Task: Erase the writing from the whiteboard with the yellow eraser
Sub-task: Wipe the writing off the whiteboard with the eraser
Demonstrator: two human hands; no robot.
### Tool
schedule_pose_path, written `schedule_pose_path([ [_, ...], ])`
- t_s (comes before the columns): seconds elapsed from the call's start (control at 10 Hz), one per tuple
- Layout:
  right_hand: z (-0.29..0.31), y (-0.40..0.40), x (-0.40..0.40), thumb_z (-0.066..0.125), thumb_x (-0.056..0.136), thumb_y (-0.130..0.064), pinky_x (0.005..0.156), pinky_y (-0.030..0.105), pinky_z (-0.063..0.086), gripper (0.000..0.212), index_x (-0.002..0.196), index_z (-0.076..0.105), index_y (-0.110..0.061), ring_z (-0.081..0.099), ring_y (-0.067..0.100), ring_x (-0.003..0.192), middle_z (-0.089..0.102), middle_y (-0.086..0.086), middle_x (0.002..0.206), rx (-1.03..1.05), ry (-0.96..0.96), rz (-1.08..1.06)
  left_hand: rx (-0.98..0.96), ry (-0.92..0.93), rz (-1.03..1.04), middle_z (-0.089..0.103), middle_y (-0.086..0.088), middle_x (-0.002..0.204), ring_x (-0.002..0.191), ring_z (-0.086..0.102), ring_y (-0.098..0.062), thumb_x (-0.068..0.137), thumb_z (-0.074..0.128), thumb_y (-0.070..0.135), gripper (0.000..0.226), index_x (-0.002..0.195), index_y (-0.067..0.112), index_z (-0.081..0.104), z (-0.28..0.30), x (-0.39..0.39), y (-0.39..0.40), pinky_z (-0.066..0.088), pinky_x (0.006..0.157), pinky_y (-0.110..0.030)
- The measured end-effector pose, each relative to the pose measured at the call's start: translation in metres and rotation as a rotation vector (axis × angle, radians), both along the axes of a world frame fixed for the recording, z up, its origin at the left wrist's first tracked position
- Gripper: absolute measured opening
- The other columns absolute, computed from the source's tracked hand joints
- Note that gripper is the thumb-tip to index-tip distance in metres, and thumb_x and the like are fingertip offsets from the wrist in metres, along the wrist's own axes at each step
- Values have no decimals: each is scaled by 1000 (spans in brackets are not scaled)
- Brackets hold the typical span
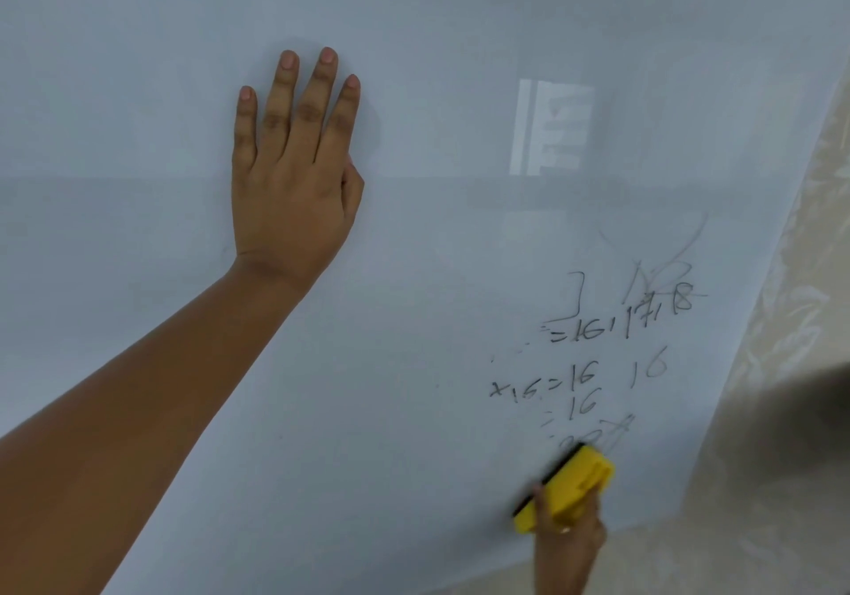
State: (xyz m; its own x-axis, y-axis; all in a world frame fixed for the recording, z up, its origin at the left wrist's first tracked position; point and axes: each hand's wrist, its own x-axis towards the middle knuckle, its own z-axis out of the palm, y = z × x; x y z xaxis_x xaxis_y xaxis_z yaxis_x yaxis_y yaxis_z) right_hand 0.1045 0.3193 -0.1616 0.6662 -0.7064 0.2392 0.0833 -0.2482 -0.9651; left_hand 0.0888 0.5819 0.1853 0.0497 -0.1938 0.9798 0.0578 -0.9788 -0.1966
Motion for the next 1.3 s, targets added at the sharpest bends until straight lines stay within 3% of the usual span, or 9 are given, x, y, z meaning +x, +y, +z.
schedule_pose_path([
  [0.1, 45, -37, 21, 51, 78, -67, 87, 57, 42, 82, 144, 24, -26, 47, 46, 112, 42, 30, 129, 136, 76, -86, -5, -6, 3, 36, -13, 150, 139, 29, -35, 96, 35, 8, 48, 143, 7, 38, -1, 1, 0, 20, 113, -51],
  [0.2, 77, -36, 37, 42, 87, -62, 84, 54, 42, 67, 143, 19, -35, 50, 43, 109, 39, 22, 132, 88, 8, -139, 1, -5, -2, 35, -13, 151, 139, 28, -35, 96, 34, 9, 48, 144, 8, 37, 0, 2, 0, 19, 113, -51],
  [0.3, 64, -4, 15, 40, 80, -69, 72, 45, 44, 69, 140, 15, -46, 55, 33, 96, 45, 10, 118, -74, -27, -47, -3, -3, -5, 35, -13, 151, 140, 27, -35, 96, 35, 8, 48, 144, 8, 37, -2, 2, 1, 18, 114, -51],
  [0.6, 35, -7, 26, 51, 87, -52, 90, 55, 39, 66, 142, 25, -26, 47, 43, 112, 42, 23, 130, 208, 141, -109, -4, 0, -24, 36, -15, 150, 139, 28, -36, 95, 37, 8, 48, 143, 6, 38, -3, 3, -1, 18, 113, -52],
  [0.7, 21, 23, 11, 60, 83, -46, 89, 55, 44, 73, 143, 26, -23, 47, 41, 108, 49, 20, 107, 65, 72, 8, 1, -5, -22, 36, -15, 150, 139, 28, -36, 95, 37, 8, 48, 143, 6, 38, -1, 3, 1, 19, 113, -52],
  [0.8, 11, 11, 10, 65, 80, -43, 92, 58, 41, 77, 142, 31, -14, 46, 47, 110, 49, 32, 118, 197, 153, -63, 0, 0, -33, 35, -15, 150, 139, 27, -36, 95, 34, 9, 48, 143, 6, 38, -3, 2, 1, 18, 114, -52],
  [0.9, 40, -16, 26, 55, 87, -48, 93, 59, 37, 70, 143, 25, -18, 45, 48, 114, 39, 29, 134, 329, 172, -153, 3, 7, -27, 34, -14, 151, 140, 26, -35, 95, 33, 9, 49, 144, 7, 37, -2, 3, 1, 15, 114, -50],
  [1.1, 85, 27, 21, 48, 81, -63, 79, 47, 42, 69, 138, 29, -29, 53, 35, 108, 47, 12, 125, 46, -29, -62, -3, -2, -20, 35, -14, 150, 139, 27, -35, 95, 35, 8, 48, 143, 7, 38, -2, 4, 0, 17, 114, -51],
  [1.3, 81, 3, 14, 51, 86, -51, 83, 52, 42, 63, 138, 31, -22, 52, 40, 106, 46, 19, 124, 136, 52, -87, -19, 13, -26, 35, -15, 150, 139, 27, -35, 95, 35, 8, 48, 143, 7, 38, -4, 0, -1, 18, 113, -51],
])
